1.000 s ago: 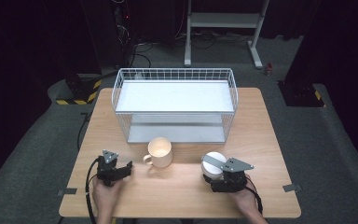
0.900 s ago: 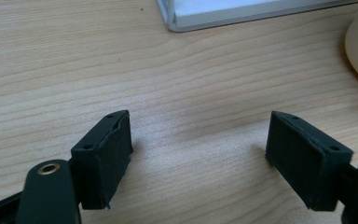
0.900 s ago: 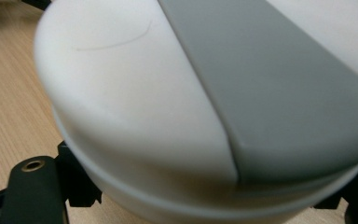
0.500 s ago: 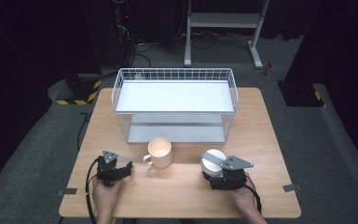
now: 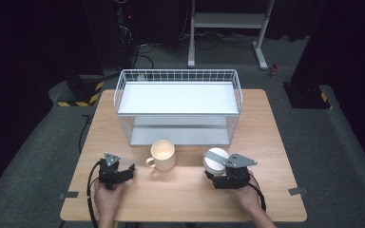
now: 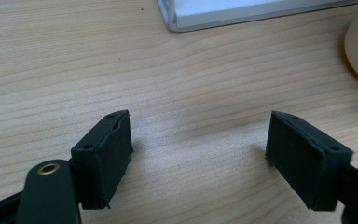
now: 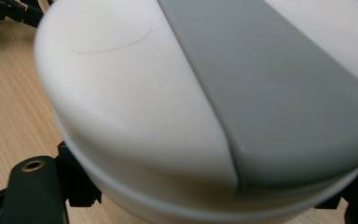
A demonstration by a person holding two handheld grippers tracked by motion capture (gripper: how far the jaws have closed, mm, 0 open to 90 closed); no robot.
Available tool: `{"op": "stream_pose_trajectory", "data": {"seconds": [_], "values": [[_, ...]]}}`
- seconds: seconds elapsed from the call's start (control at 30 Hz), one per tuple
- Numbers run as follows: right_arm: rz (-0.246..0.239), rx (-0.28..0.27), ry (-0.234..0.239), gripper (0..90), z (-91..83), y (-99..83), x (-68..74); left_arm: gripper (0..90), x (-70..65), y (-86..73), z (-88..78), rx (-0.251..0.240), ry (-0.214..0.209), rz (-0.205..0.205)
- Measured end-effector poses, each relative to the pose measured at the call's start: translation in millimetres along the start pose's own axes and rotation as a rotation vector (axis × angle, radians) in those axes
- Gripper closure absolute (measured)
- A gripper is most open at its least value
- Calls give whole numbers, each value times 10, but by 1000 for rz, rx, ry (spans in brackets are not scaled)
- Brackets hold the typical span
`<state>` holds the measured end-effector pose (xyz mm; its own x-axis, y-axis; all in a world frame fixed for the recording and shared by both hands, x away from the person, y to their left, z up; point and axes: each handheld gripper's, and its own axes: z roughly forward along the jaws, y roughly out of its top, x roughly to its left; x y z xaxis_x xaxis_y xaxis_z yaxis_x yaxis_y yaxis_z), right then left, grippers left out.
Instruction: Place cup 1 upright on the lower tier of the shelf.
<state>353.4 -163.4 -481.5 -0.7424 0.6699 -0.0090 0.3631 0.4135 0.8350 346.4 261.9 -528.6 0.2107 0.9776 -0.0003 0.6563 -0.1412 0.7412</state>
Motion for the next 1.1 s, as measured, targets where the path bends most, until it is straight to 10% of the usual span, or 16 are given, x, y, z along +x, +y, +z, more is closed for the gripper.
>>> {"op": "stream_pose_trajectory", "data": {"seconds": [1.1], "values": [[70,6,-52,186,269,357,-225,226,-6,0,2,1,3,2]]}}
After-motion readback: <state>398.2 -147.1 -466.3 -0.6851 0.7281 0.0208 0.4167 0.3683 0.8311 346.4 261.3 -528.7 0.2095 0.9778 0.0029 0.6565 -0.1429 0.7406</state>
